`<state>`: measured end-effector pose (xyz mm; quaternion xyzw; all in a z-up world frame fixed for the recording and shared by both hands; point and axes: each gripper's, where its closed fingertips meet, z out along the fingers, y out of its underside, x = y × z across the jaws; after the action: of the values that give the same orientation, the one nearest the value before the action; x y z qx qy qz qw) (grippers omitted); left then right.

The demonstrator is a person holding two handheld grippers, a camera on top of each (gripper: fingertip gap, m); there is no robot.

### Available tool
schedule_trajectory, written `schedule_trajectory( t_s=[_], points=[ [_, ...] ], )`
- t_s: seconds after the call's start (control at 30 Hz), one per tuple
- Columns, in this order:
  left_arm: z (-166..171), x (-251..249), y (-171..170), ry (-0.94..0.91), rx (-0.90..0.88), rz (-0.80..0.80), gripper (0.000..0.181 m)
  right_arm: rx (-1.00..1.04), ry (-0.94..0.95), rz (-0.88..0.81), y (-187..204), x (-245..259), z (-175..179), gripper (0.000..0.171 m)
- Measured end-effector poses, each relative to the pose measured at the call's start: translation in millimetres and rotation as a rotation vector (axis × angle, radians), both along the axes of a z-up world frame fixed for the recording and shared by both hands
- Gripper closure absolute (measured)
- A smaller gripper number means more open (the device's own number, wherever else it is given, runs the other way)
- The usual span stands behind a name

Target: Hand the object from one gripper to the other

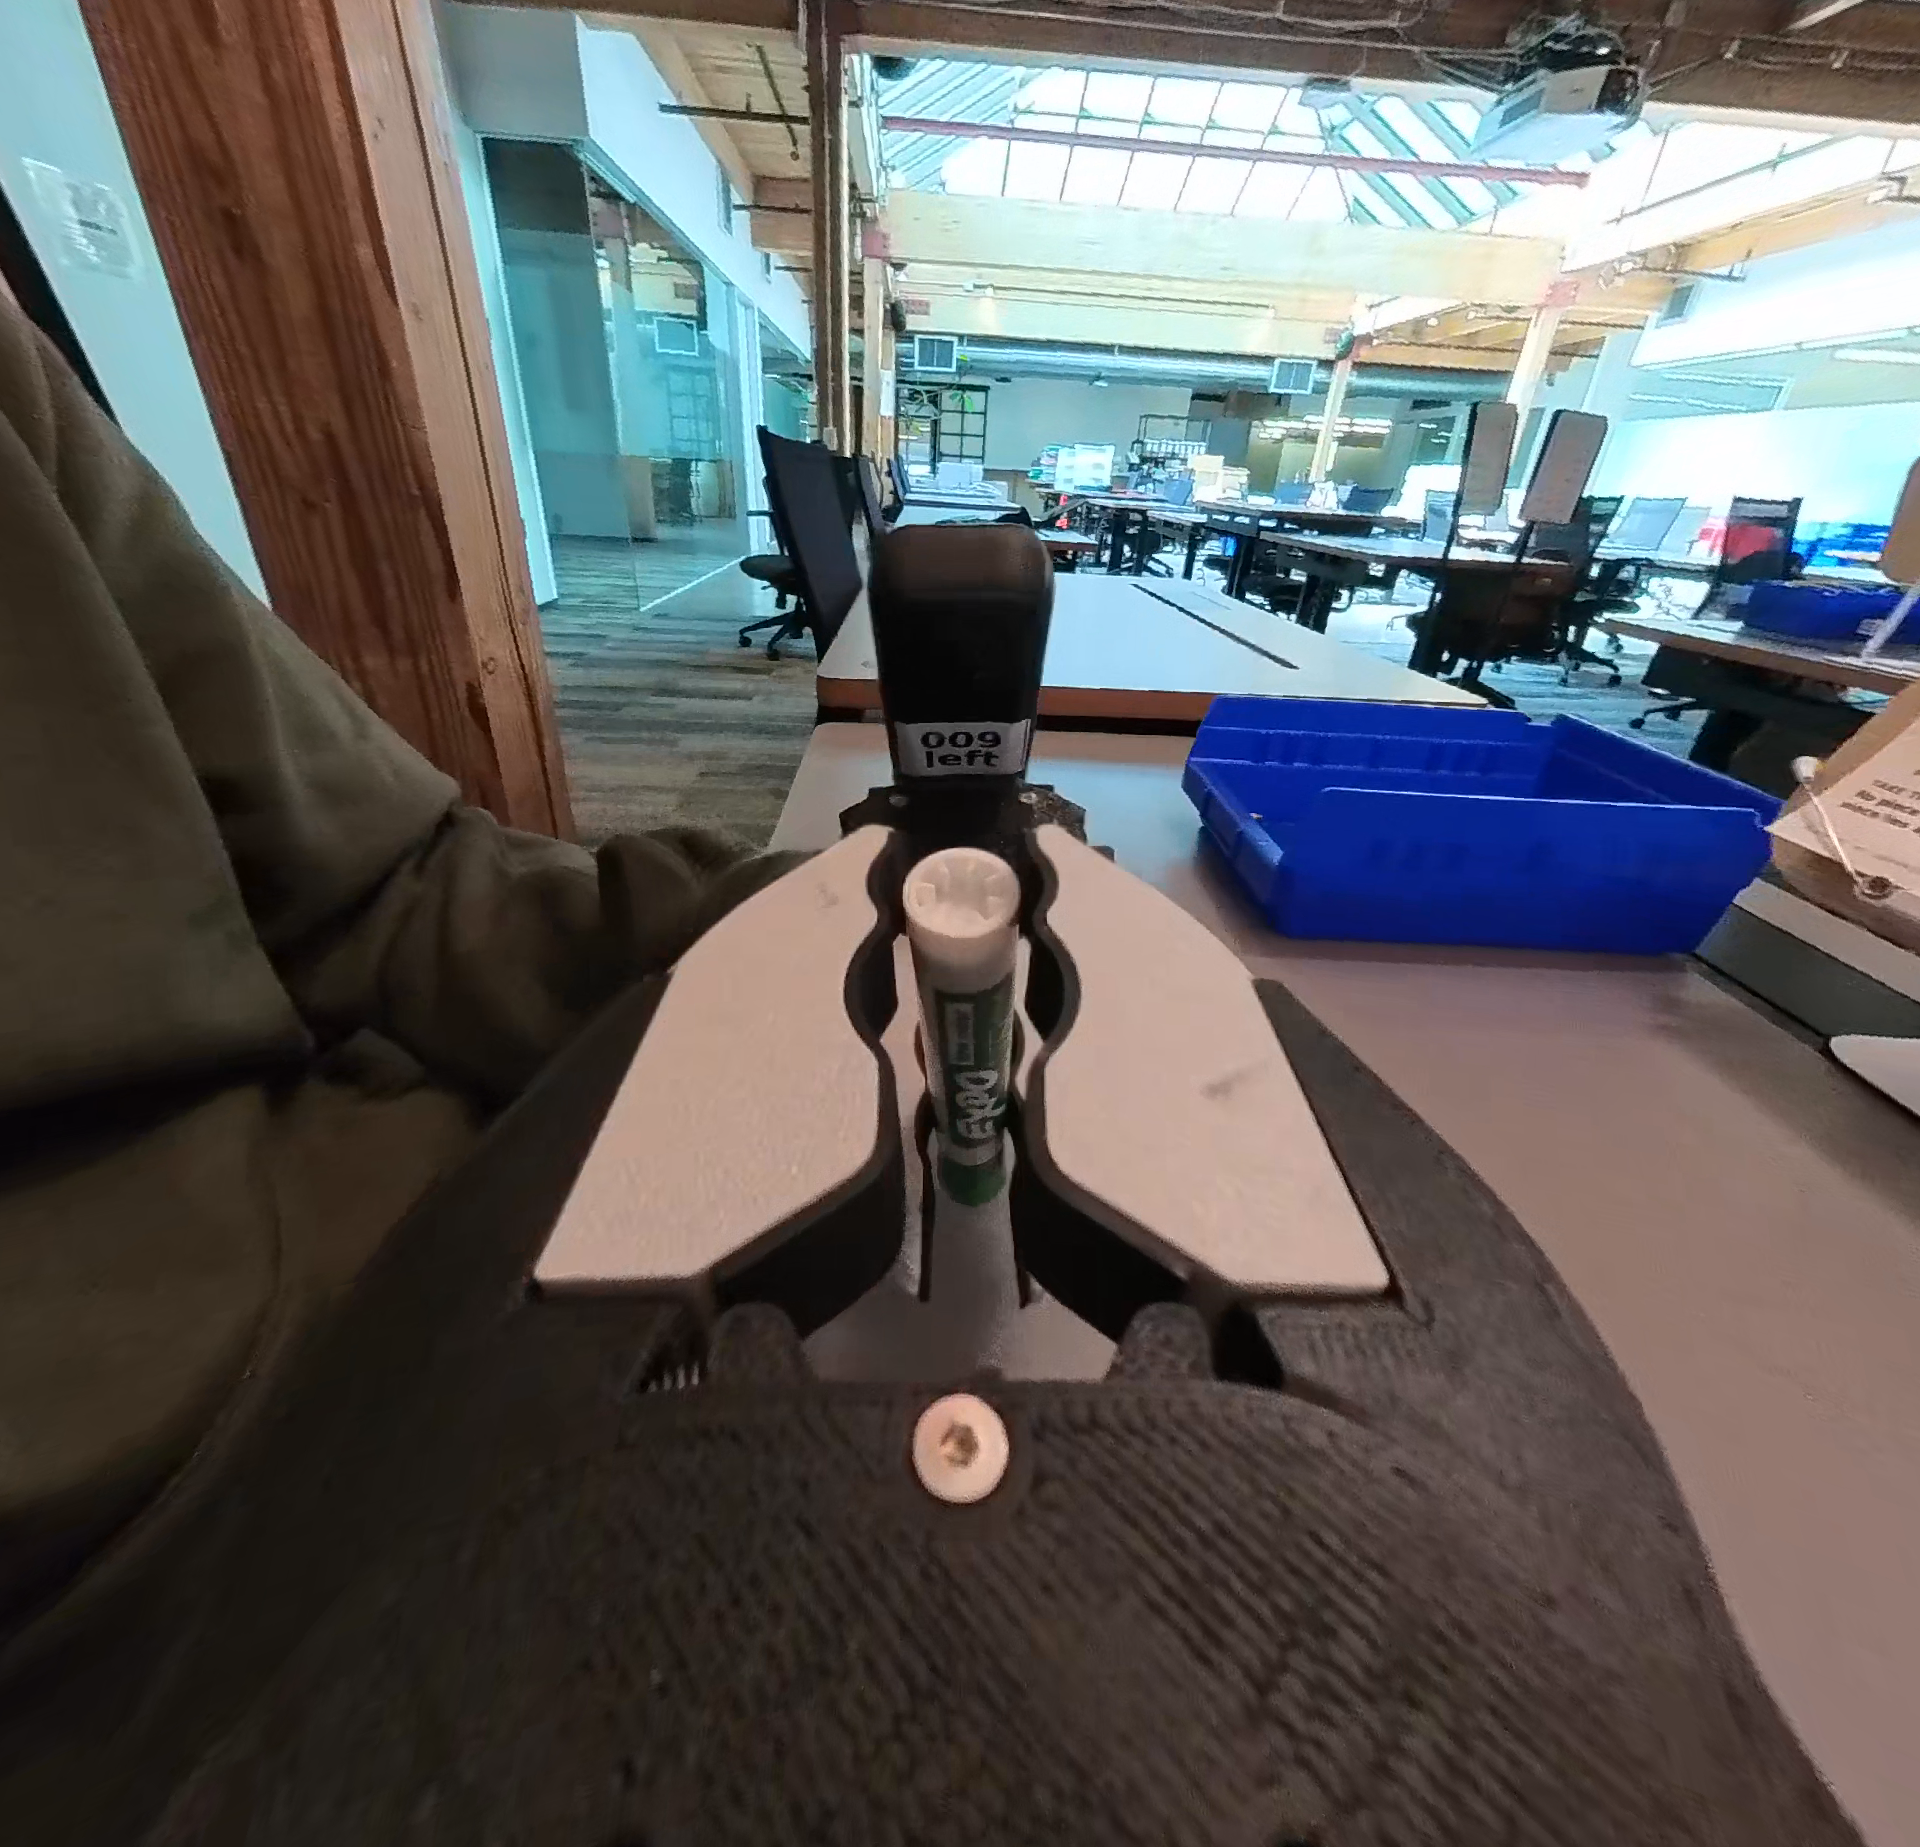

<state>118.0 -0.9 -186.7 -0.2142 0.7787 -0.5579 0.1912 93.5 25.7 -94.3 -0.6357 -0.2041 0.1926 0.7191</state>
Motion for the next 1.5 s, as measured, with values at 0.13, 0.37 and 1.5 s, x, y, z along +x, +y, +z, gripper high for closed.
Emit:
schedule_trajectory(
  t_s=[0.13, 0.37, 1.5],
  points=[
    [9, 7, 6, -0.04, -0.043, 0.059, 0.162, 0.011, -0.001, -0.058, 0, 10, 3, 0.15],
    [19, 43, 57, -0.118, -0.023, 0.463, 0.163, -0.042, 0.069, -0.363, 12, 53, -2, 0.129],
    [25, 24, 38, -0.108, -0.108, 0.272, 0.144, -0.033, 0.143, -0.226, 1, 52, -5, 0.153]
  ],
)
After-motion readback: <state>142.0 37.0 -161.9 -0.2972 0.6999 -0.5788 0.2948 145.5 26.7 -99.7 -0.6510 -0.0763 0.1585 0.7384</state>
